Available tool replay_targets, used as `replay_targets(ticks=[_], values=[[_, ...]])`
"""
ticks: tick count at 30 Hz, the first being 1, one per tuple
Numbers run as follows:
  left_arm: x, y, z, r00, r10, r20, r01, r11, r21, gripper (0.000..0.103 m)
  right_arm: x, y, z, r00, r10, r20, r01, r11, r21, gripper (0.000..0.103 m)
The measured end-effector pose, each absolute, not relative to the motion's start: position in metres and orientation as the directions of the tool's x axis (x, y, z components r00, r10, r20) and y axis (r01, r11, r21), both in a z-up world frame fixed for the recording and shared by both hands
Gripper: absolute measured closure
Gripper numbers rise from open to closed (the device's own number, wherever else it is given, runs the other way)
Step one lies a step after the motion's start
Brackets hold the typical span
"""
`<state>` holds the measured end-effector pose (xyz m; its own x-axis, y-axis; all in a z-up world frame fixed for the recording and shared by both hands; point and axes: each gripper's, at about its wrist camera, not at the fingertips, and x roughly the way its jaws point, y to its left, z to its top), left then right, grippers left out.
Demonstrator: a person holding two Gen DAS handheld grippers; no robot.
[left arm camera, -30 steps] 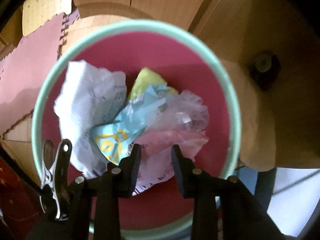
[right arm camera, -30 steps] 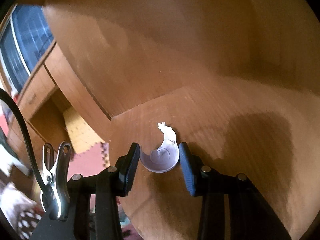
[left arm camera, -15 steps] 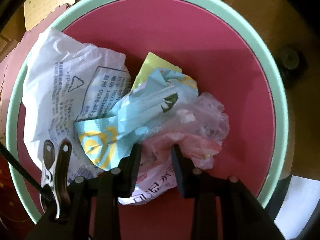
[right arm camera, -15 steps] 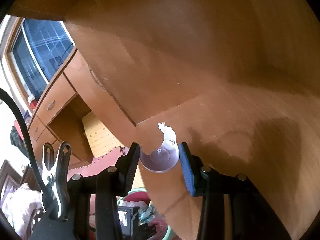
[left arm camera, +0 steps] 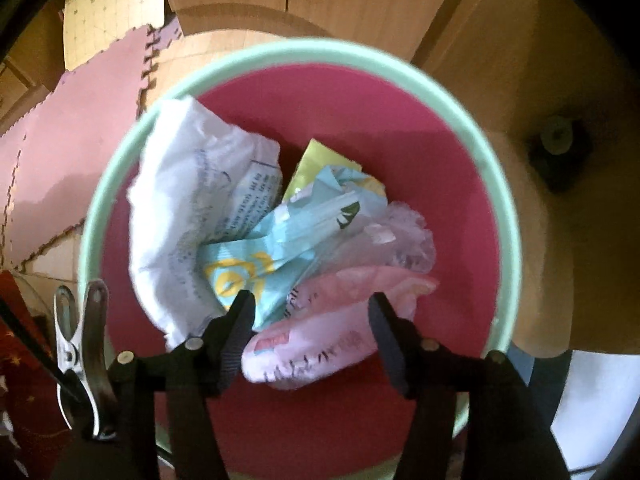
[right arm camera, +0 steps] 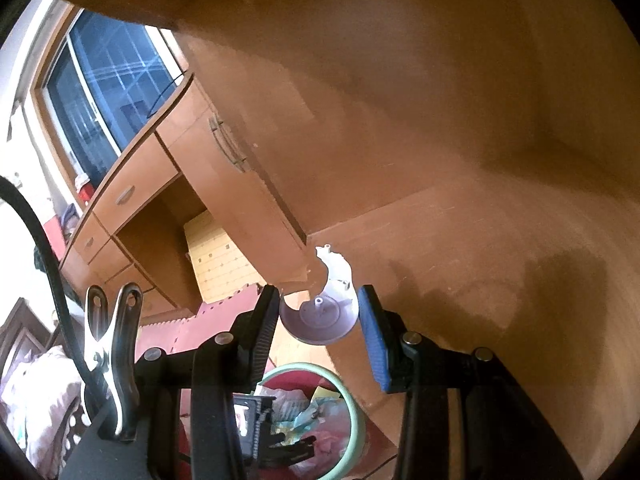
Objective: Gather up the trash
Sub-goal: 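Carry the white plastic piece with the right tool over the bin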
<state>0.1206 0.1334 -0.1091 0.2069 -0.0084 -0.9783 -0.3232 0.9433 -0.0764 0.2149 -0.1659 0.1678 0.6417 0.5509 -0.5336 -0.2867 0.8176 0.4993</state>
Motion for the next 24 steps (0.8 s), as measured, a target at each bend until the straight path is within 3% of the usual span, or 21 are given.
replay_targets(ticks=[16, 24], values=[[0.057, 0.145, 0.014, 0.357, 0.026, -0.934, -0.283, 0.956, -0.082, 0.040, 0.185, -0.108, 0.157, 0.539, 0.618, -0.573, -0.422, 0.786, 0.452, 0.062], [0.035, 0.161, 0.034, 0.418, 0.053, -0.907, -0.325, 0.941, -0.094, 0.040, 0.175, -0.067, 0.136, 0.467, 0.626, -0.625, -0.475, 0.774, 0.419, 0.062]])
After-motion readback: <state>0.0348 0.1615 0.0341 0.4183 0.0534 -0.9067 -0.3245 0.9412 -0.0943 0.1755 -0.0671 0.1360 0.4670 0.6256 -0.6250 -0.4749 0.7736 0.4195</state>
